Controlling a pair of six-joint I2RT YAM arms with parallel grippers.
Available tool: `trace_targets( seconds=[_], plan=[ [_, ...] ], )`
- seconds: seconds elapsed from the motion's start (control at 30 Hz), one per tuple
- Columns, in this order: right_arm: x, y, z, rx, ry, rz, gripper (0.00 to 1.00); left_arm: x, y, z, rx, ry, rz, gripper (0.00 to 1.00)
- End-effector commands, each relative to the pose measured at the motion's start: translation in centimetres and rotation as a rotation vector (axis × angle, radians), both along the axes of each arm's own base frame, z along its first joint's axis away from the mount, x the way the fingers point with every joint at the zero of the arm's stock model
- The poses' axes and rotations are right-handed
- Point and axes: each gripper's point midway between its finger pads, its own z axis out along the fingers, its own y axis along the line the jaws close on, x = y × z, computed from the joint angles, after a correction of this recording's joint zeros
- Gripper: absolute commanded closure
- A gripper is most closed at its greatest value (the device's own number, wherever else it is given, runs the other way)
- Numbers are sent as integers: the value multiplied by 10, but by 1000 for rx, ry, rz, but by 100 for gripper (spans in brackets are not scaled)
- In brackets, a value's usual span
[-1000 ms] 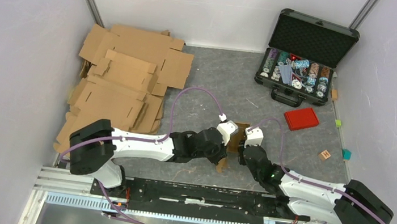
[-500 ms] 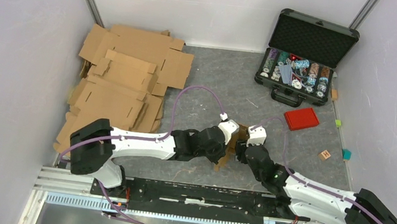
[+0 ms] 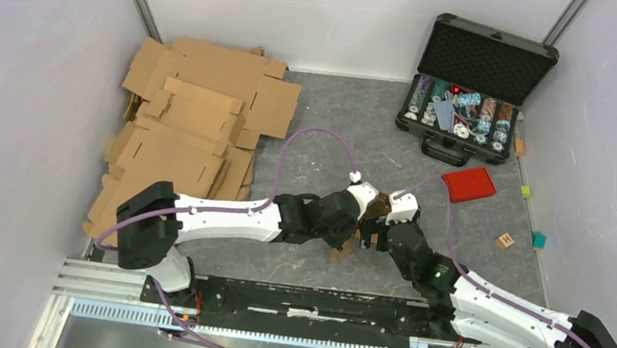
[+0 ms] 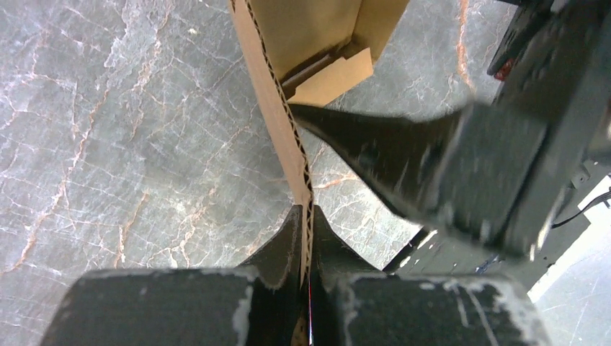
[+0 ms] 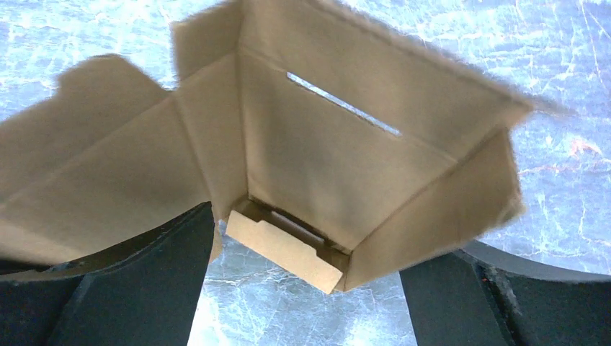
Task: Fold the paper box
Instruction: Fold the paper box at the center of the board.
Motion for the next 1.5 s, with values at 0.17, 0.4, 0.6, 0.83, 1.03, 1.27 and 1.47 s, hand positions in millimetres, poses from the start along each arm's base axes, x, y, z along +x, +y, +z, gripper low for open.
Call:
trace_targets(
  seconds=[0.17,0.4,0.6,0.83,1.03,1.27,1.47],
  plan=[
    [-2,12,38,23,-22,81,2,10,13,12,152,49,-79,93],
    [-5,12,39,4,9,109,2,18,29,22,162,112,-86,93],
    [-7,13,23,0,48,106,2,18,32,18,190,118,-101,93],
    [-7,14,20,15,62,111,2,21,33,16,195,115,-75,93],
    [-11,7,0,72,90,49,6,21,32,14,172,121,-49,93],
    [-19,17,-17,156,122,71,24,21,30,13,156,128,-33,93],
    [-17,22,-24,160,143,70,31,19,28,14,133,137,-30,92]
  ],
)
